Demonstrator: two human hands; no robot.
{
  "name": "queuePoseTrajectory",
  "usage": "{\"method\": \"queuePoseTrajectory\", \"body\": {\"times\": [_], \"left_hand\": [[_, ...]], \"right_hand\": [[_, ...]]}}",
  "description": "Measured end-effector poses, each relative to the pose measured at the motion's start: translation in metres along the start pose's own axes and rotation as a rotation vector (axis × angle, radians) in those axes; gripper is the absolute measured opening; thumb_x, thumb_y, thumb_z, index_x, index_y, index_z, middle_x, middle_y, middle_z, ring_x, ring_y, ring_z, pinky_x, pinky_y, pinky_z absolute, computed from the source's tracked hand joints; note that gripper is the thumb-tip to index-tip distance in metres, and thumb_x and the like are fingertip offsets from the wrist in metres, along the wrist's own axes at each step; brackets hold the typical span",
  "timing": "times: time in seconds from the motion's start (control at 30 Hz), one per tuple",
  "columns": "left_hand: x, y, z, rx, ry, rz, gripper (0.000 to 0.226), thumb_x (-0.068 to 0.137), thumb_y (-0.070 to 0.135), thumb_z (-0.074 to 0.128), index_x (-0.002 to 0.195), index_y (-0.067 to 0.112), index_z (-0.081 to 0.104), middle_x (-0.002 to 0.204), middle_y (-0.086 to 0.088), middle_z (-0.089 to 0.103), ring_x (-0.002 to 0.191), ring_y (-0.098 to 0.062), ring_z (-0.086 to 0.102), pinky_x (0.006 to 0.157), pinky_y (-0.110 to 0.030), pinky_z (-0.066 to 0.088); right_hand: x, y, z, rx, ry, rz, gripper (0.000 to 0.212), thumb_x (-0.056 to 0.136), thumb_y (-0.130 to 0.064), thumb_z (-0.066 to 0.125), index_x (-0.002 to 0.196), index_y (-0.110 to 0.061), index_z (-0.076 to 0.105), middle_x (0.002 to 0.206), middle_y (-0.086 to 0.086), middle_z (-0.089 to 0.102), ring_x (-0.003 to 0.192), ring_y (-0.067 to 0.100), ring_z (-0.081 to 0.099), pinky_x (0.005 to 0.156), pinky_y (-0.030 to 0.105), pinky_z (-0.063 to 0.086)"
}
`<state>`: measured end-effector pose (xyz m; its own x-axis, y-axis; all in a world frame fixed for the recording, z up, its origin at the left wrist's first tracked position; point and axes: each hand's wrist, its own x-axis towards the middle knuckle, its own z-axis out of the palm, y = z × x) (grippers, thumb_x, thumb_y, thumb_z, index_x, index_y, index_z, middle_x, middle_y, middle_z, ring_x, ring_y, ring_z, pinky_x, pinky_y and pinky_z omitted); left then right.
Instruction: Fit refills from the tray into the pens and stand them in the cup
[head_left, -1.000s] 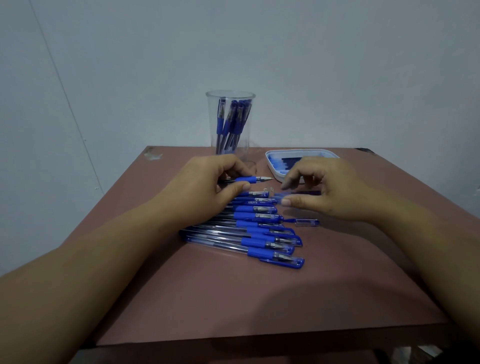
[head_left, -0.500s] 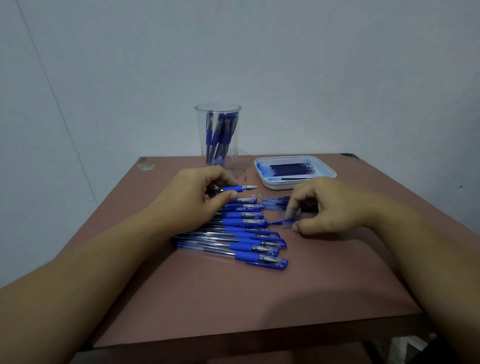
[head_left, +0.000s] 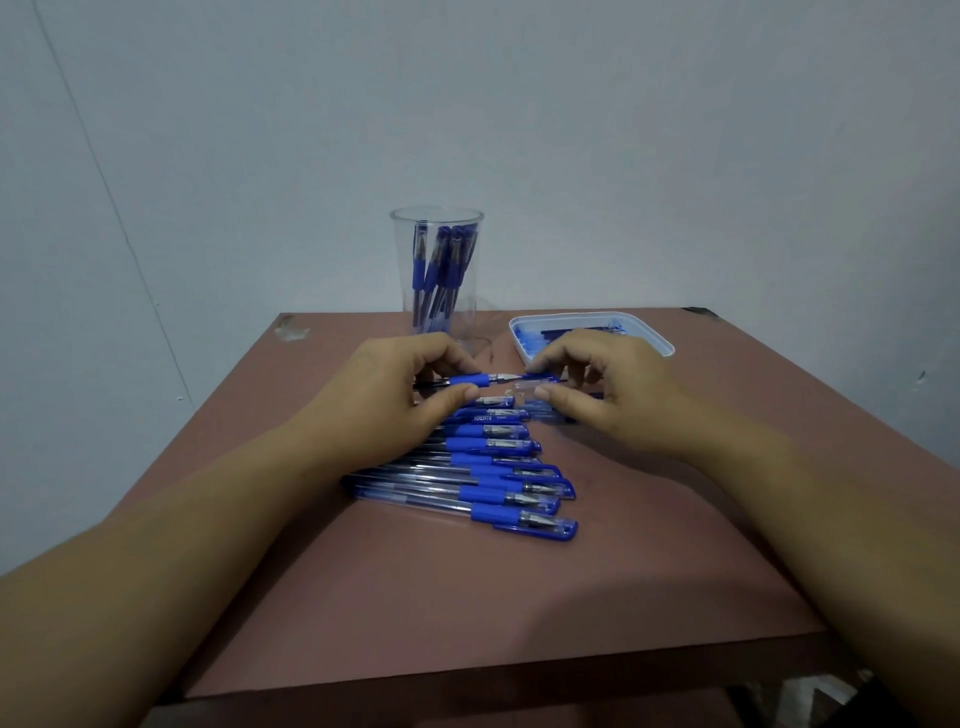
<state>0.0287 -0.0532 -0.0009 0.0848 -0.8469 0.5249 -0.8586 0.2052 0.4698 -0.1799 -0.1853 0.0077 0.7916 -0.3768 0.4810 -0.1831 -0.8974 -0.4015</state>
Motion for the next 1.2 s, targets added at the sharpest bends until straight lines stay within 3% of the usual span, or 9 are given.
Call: {"method": "queuePoseTrajectory", "body": {"times": [0.1, 0.27, 0.43, 0.63, 0.87, 1.0, 1.1, 1.2], "left_hand": [[0.0, 0.002, 0.001, -0.008, -0.013, 0.01, 0.011, 0.086, 0.033, 0.069, 0.093, 0.04, 0.064, 0.084, 0.017, 0.068, 0.078, -0.007, 0.063, 0.07, -0.023, 0.051], [0.001, -0.001, -0.001, -0.001, 0.009, -0.001, 0.011, 0.087, 0.033, 0.07, 0.096, 0.037, 0.066, 0.086, 0.014, 0.068, 0.076, -0.013, 0.064, 0.072, -0.032, 0.054], [0.001, -0.001, -0.004, 0.005, 0.037, -0.002, 0.012, 0.087, 0.031, 0.07, 0.095, 0.038, 0.065, 0.084, 0.018, 0.067, 0.076, -0.009, 0.063, 0.072, -0.029, 0.053], [-0.001, 0.003, 0.0, 0.004, 0.045, 0.037, 0.014, 0.086, 0.03, 0.072, 0.092, 0.038, 0.063, 0.084, 0.012, 0.068, 0.076, -0.01, 0.063, 0.071, -0.027, 0.052], [-0.001, 0.005, 0.002, 0.052, 0.155, 0.113, 0.014, 0.081, 0.023, 0.078, 0.094, 0.022, 0.074, 0.082, 0.014, 0.069, 0.075, -0.005, 0.063, 0.067, -0.018, 0.05], [0.0, 0.003, 0.004, 0.103, 0.17, 0.175, 0.014, 0.08, 0.02, 0.079, 0.093, 0.017, 0.076, 0.082, 0.013, 0.067, 0.072, -0.004, 0.06, 0.064, -0.016, 0.049], [0.001, 0.004, 0.007, 0.067, 0.177, 0.148, 0.013, 0.081, 0.02, 0.079, 0.092, 0.018, 0.075, 0.081, 0.015, 0.065, 0.075, -0.006, 0.06, 0.066, -0.019, 0.05], [0.002, 0.005, 0.01, 0.024, 0.178, 0.095, 0.014, 0.083, 0.024, 0.077, 0.096, 0.021, 0.073, 0.084, 0.012, 0.069, 0.075, -0.005, 0.063, 0.068, -0.019, 0.051]], "right_hand": [[0.002, -0.001, 0.005, -0.03, 0.025, -0.042, 0.014, 0.089, -0.026, 0.068, 0.099, -0.035, 0.065, 0.09, -0.022, 0.061, 0.083, 0.002, 0.056, 0.068, 0.011, 0.041], [0.003, 0.001, 0.003, 0.011, 0.097, -0.048, 0.024, 0.09, -0.027, 0.065, 0.095, -0.049, 0.056, 0.091, -0.025, 0.061, 0.082, 0.005, 0.057, 0.071, 0.012, 0.041], [0.0, 0.001, -0.004, 0.009, 0.156, -0.075, 0.022, 0.089, -0.018, 0.069, 0.1, -0.035, 0.061, 0.092, -0.019, 0.063, 0.08, 0.0, 0.055, 0.071, 0.008, 0.04], [0.003, -0.01, 0.01, 0.045, 0.128, -0.085, 0.018, 0.087, -0.035, 0.062, 0.095, -0.05, 0.056, 0.088, -0.034, 0.06, 0.08, 0.003, 0.059, 0.07, 0.011, 0.043], [0.001, -0.012, 0.017, 0.093, 0.194, -0.049, 0.014, 0.091, -0.022, 0.066, 0.104, -0.024, 0.07, 0.093, -0.019, 0.066, 0.09, 0.0, 0.062, 0.073, 0.014, 0.048], [0.001, -0.008, 0.022, -0.015, 0.236, -0.137, 0.016, 0.091, -0.019, 0.065, 0.104, -0.012, 0.071, 0.092, -0.006, 0.069, 0.088, 0.005, 0.061, 0.073, 0.013, 0.048], [0.001, -0.009, 0.023, -0.004, 0.245, -0.136, 0.016, 0.091, -0.02, 0.063, 0.104, -0.012, 0.07, 0.091, -0.006, 0.068, 0.086, 0.005, 0.06, 0.073, 0.015, 0.048], [0.002, -0.015, 0.022, 0.184, 0.225, 0.015, 0.009, 0.091, -0.02, 0.066, 0.1, -0.022, 0.067, 0.087, -0.011, 0.066, 0.079, 0.002, 0.06, 0.069, 0.013, 0.047]]}}
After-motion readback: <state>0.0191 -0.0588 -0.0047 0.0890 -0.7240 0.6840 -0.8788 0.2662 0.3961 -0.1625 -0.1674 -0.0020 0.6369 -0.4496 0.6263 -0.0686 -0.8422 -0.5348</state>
